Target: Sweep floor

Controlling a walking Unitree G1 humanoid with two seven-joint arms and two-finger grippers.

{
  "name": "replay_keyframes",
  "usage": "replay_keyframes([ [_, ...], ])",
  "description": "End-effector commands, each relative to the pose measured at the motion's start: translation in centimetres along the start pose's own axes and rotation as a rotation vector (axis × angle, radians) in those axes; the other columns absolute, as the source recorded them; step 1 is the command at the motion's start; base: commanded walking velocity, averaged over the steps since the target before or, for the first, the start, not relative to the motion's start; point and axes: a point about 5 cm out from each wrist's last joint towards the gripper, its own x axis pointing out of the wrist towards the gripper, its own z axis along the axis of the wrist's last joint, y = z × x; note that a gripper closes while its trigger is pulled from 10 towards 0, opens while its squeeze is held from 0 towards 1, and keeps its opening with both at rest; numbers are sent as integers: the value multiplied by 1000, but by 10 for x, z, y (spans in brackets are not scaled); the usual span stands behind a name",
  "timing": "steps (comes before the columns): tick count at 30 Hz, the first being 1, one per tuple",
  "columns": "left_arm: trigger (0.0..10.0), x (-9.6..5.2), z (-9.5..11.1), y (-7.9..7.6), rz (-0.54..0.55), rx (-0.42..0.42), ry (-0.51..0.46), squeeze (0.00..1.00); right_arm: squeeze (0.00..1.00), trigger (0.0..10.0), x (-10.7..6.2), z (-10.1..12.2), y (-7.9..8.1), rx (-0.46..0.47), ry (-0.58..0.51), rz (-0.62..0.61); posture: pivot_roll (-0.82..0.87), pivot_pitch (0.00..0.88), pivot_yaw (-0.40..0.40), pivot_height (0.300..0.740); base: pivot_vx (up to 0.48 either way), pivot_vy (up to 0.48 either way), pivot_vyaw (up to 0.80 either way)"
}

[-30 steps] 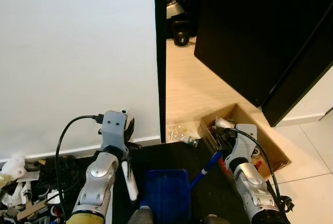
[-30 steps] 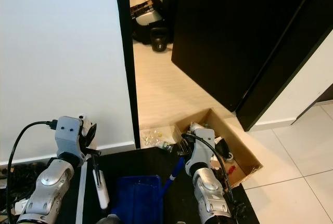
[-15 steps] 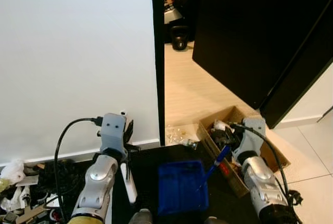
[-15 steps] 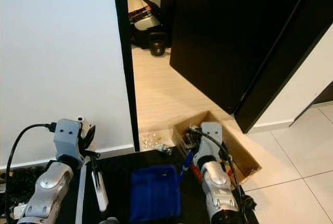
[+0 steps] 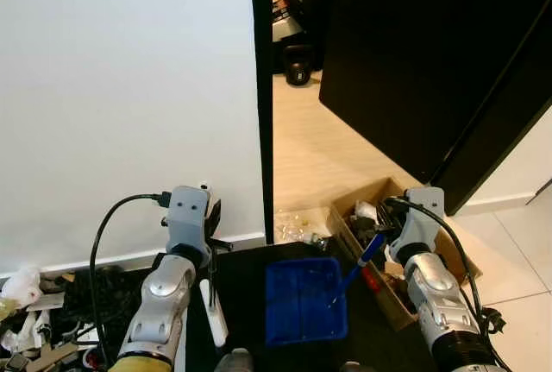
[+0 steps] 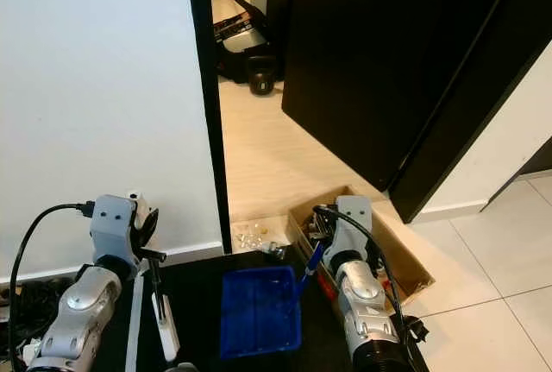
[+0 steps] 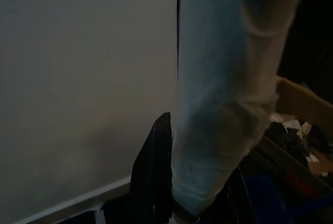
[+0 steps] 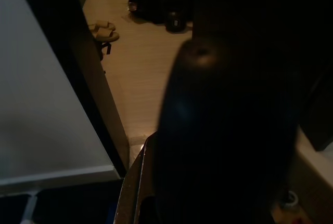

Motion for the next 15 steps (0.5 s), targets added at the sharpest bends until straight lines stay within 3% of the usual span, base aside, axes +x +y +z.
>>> replay_keyframes([
  [1, 10000, 2, 8, 2, 6, 12, -28, 0, 0, 10000, 3, 6, 1, 32, -26, -4, 136, 31, 8, 740, 0, 0, 0],
  [15, 10000, 4, 8, 1, 11, 16, -18, 0, 0, 10000, 6, 6, -1, 85, -16, -26, 138, 25, 4, 740, 0, 0, 0],
])
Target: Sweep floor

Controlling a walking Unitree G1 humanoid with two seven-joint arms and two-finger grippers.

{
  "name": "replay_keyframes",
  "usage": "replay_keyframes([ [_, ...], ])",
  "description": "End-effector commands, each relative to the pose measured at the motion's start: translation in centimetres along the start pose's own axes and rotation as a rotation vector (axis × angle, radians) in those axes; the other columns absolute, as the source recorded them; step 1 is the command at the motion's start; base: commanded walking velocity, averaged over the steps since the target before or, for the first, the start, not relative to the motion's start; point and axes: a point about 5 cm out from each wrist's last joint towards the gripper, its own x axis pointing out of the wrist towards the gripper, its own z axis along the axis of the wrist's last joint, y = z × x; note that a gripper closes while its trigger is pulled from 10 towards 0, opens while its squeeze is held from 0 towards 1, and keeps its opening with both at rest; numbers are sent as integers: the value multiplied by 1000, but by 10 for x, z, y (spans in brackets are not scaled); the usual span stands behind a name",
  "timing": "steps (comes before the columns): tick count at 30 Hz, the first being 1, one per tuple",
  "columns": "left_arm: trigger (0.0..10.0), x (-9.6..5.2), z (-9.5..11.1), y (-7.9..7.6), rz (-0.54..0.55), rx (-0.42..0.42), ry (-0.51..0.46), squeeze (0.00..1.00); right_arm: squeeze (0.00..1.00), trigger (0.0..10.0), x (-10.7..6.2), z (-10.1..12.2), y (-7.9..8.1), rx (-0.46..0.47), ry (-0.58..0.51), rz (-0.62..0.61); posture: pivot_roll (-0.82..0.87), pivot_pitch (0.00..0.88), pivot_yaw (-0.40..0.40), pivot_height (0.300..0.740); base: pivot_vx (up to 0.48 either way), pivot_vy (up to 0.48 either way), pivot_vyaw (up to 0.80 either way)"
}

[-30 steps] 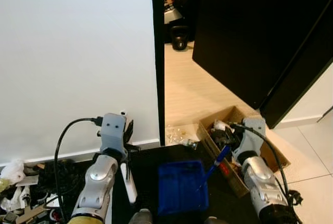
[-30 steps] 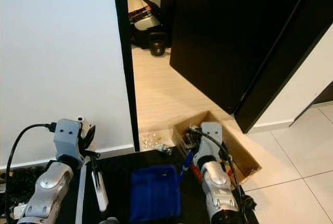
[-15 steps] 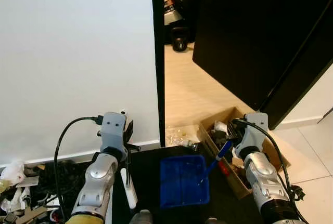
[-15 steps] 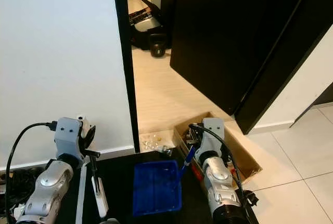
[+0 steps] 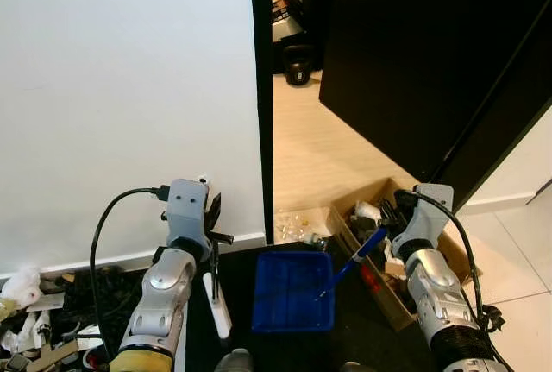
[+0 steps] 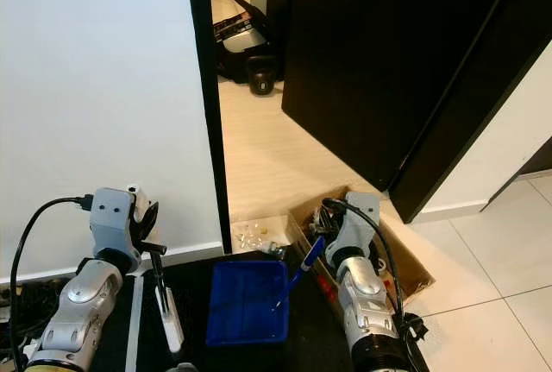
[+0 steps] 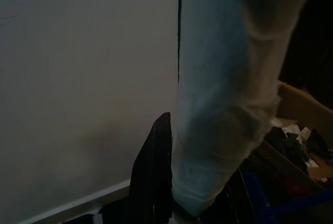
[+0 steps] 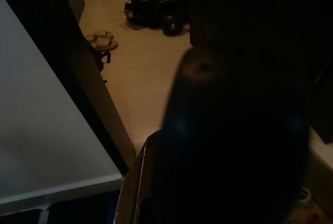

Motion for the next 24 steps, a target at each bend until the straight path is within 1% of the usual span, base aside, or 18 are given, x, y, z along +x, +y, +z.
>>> replay_keyframes([
  [1, 10000, 3, 7, 1, 5, 18, -20, 0, 0, 10000, 2, 2, -1, 18, -5, -10, 139, 28, 1, 740, 0, 0, 0],
  [4, 10000, 4, 7, 1, 4, 17, -22, 0, 0, 10000, 2, 2, -1, 17, -3, -4, 140, 26, 1, 740, 0, 0, 0],
  [7, 10000, 4, 6, 2, 8, 16, -20, 0, 0, 10000, 2, 1, -1, -2, 4, 4, 138, 23, 3, 740, 0, 0, 0],
  [24, 10000, 6, 6, 3, 16, 22, -11, 0, 0, 10000, 2, 1, 0, 2, 7, 6, 137, 27, 6, 740, 0, 0, 0],
])
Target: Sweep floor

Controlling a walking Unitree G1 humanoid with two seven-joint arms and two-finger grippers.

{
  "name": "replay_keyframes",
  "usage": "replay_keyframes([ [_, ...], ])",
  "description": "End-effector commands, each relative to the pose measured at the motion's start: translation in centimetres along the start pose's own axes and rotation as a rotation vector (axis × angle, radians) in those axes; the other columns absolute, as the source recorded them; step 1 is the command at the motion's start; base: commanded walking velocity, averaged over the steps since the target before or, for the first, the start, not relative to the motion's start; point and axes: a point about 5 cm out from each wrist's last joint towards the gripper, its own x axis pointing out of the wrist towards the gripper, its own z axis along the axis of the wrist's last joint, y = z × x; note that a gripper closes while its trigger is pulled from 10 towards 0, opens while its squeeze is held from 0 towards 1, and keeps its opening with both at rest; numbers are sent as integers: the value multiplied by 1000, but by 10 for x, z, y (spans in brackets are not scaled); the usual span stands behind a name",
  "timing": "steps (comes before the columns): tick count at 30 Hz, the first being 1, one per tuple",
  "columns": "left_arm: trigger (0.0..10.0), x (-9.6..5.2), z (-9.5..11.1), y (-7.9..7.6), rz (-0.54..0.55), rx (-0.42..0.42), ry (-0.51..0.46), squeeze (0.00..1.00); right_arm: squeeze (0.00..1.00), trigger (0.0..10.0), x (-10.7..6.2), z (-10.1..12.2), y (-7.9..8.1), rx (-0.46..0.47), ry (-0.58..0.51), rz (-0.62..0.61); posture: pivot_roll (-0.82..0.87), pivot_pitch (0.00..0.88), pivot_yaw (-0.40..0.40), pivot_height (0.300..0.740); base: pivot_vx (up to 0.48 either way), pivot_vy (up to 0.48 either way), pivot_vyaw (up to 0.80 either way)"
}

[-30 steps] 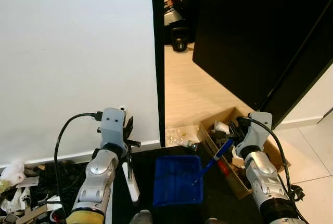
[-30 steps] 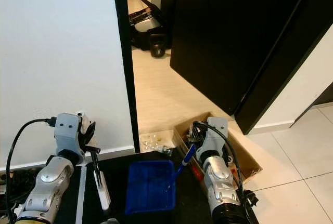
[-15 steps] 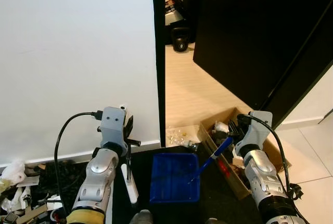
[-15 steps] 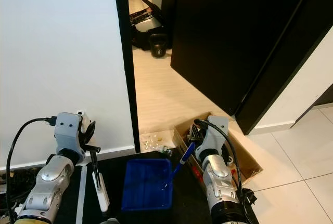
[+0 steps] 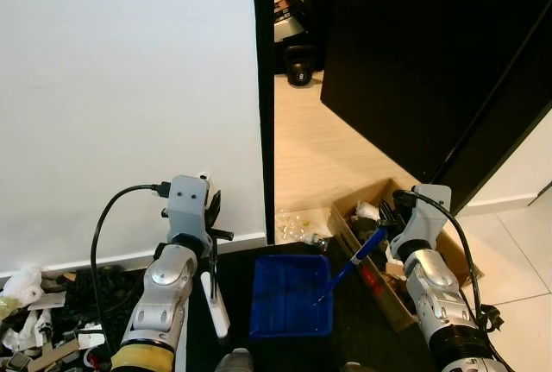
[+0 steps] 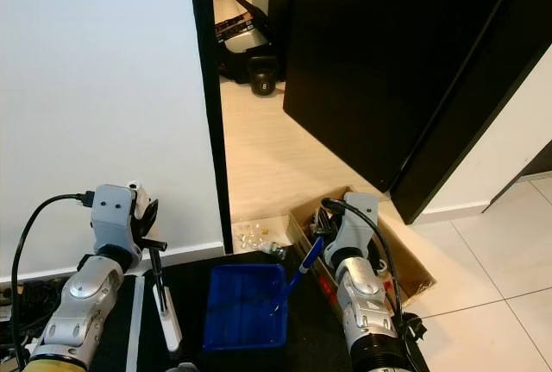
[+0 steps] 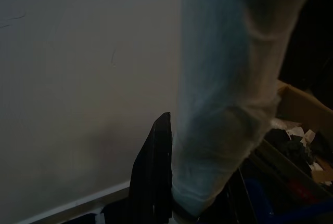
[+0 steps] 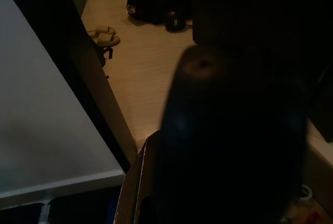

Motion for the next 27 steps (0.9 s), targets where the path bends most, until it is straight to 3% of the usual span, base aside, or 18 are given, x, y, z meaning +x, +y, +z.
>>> replay_keyframes([
  [1, 10000, 2, 4, 2, 5, 22, -11, 0, 0, 10000, 2, 3, 0, 13, -7, 0, 137, 28, 6, 740, 0, 0, 0],
  [27, 10000, 0, 3, 2, 12, 17, -5, 0, 0, 10000, 2, 1, 2, 14, 0, 6, 144, 37, 1, 740, 0, 0, 0],
])
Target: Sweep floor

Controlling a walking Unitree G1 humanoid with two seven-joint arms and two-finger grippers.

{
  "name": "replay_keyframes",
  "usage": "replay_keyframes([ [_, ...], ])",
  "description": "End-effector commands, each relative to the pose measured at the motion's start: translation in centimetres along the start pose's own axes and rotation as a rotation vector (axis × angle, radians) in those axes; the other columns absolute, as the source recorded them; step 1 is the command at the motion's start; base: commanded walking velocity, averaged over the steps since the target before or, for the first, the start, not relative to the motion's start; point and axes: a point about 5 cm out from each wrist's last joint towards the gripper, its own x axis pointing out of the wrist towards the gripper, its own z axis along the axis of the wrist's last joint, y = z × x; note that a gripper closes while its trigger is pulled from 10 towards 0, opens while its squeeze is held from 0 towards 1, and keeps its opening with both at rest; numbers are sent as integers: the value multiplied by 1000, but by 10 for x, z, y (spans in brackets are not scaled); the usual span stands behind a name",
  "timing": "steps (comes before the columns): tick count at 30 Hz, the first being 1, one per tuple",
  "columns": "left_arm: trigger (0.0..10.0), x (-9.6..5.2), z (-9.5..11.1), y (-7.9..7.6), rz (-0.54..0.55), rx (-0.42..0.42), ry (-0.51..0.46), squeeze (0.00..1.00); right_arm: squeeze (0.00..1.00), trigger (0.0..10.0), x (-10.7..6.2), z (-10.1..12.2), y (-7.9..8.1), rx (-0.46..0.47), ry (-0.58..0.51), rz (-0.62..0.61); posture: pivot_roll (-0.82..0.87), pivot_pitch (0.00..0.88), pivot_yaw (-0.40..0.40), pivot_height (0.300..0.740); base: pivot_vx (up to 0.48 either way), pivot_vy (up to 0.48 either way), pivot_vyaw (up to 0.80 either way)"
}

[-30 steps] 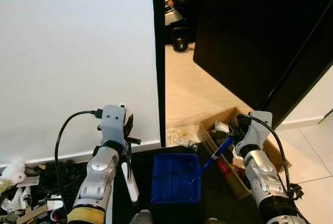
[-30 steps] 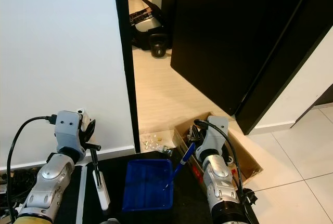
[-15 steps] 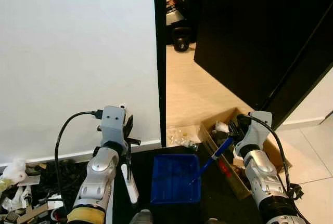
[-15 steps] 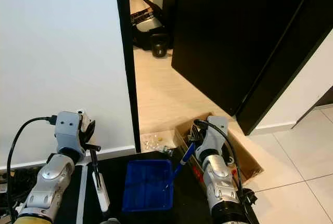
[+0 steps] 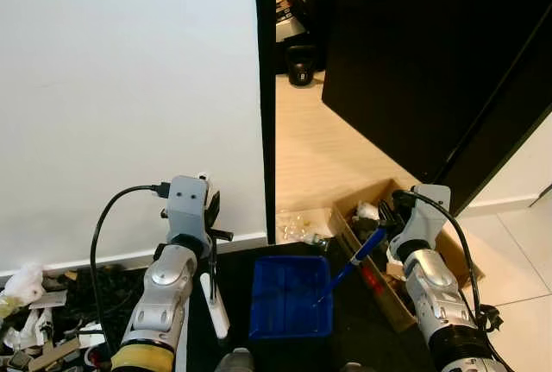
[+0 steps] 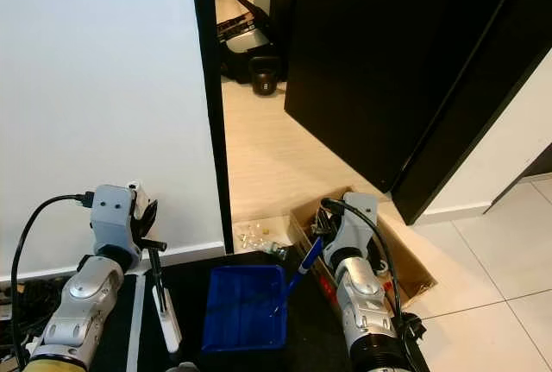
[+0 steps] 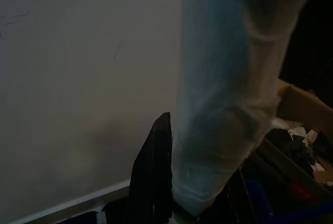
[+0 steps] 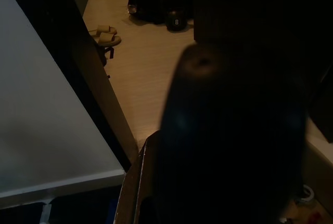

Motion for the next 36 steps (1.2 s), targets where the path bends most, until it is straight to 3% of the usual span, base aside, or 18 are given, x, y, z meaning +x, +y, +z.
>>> replay_keyframes([
  [1, 10000, 0, 3, 1, 5, 17, -9, 0, 0, 10000, 2, 1, 1, 12, 0, 5, 144, 37, 1, 740, 0, 0, 0],
  [36, 10000, 0, 3, 1, 0, 20, -6, 0, 0, 10000, 0, 0, 2, 31, -3, 6, 144, 43, 5, 740, 0, 0, 0],
])
